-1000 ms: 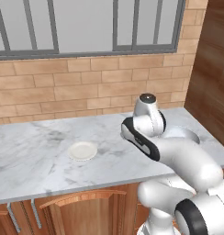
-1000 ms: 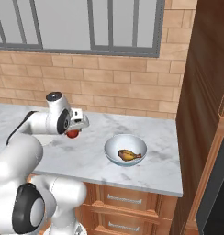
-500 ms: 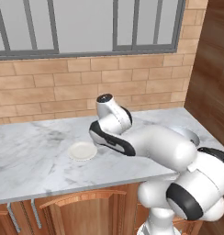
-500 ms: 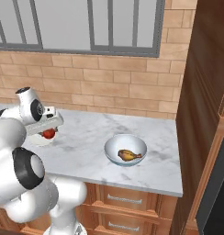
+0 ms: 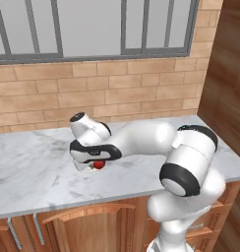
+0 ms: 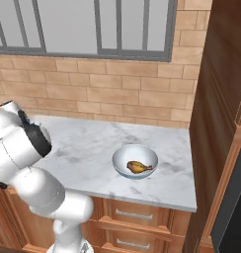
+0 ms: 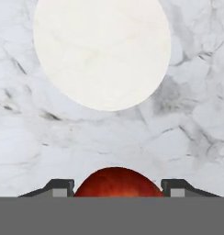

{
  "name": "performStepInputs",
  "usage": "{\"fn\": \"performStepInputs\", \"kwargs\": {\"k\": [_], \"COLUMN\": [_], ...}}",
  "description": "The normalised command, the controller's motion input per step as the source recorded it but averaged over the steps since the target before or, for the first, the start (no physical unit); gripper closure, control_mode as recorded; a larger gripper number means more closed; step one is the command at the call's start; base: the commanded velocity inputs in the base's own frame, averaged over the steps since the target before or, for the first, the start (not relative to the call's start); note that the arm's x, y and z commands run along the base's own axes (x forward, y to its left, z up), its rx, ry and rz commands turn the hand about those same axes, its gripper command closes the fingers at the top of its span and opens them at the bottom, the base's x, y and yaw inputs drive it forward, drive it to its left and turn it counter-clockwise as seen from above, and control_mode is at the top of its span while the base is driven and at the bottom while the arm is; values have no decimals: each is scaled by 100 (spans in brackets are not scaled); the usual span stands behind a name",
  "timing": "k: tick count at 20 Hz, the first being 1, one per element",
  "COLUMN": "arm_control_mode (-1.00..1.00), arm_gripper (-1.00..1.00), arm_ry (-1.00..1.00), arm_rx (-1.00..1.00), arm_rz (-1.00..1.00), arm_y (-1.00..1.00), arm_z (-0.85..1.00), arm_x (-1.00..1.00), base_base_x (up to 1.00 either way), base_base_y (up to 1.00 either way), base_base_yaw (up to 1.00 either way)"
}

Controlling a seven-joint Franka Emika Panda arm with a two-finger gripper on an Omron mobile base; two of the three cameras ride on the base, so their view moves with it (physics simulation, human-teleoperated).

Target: Remove the apple from the bowl and place it on the small plate. Then place the bowl with only the chicken drumstick in the microwave, close the door, and press the start button to microwave the chicken drumstick.

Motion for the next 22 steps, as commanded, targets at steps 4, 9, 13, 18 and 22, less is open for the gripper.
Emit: {"fn": "performStepInputs", "kwargs": {"k": [4, 9, 13, 18, 22], "arm_control_mode": [-100, -100, -100, -100, -100], "arm_gripper": [100, 100, 100, 100, -100], "arm_ry": [4, 0, 0, 0, 0], "arm_rx": [0, 2, 4, 2, 4], "arm_rz": [0, 0, 3, 6, 4], "arm_y": [54, 0, -1, -1, -12], "arm_z": [-20, -7, -34, -44, -20], "arm_x": [39, 48, 33, 36, 14], "base_base_x": [0, 0, 0, 0, 0], "base_base_y": [0, 0, 0, 0, 0], "base_base_yaw": [0, 0, 0, 0, 0]}}
